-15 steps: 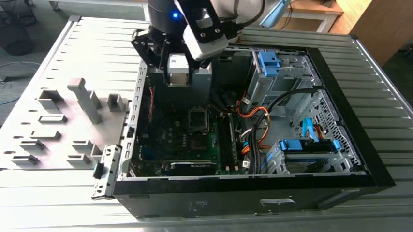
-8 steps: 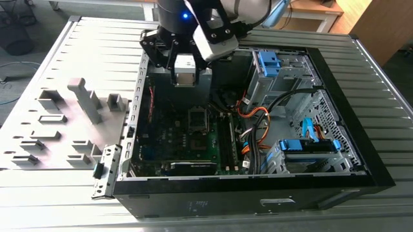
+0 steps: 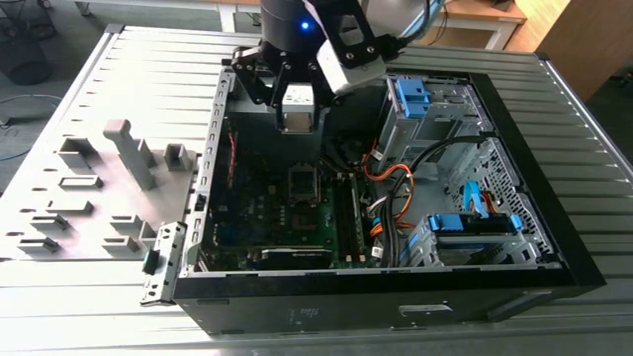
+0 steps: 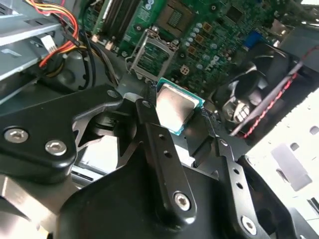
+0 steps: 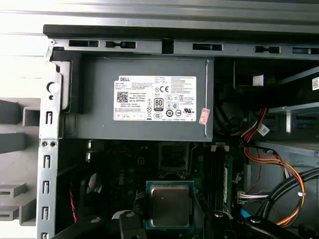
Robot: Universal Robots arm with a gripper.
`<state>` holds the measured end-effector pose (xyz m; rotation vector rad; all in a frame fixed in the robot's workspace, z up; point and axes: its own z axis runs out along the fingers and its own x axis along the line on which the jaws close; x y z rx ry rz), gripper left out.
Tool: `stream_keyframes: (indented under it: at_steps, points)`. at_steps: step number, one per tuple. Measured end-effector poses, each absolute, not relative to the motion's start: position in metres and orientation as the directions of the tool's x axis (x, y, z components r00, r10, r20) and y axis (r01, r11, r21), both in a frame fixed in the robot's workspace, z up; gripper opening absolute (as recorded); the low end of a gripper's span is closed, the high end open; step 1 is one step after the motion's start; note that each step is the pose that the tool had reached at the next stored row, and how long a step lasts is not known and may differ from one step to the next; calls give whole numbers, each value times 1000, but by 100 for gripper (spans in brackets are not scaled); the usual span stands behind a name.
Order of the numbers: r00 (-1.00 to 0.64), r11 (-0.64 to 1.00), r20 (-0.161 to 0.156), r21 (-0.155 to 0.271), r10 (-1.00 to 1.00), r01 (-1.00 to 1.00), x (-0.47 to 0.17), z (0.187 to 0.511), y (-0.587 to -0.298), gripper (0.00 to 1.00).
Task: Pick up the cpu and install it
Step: 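Pick up the cpu and move it towards the insertion slot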
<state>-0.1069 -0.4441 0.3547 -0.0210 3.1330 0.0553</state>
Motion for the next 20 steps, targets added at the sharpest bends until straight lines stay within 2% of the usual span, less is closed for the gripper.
stream_keyframes:
  at_steps: [20]
  points:
    - [-1000, 999, -7, 35, -13, -13, -74, 355, -444, 47]
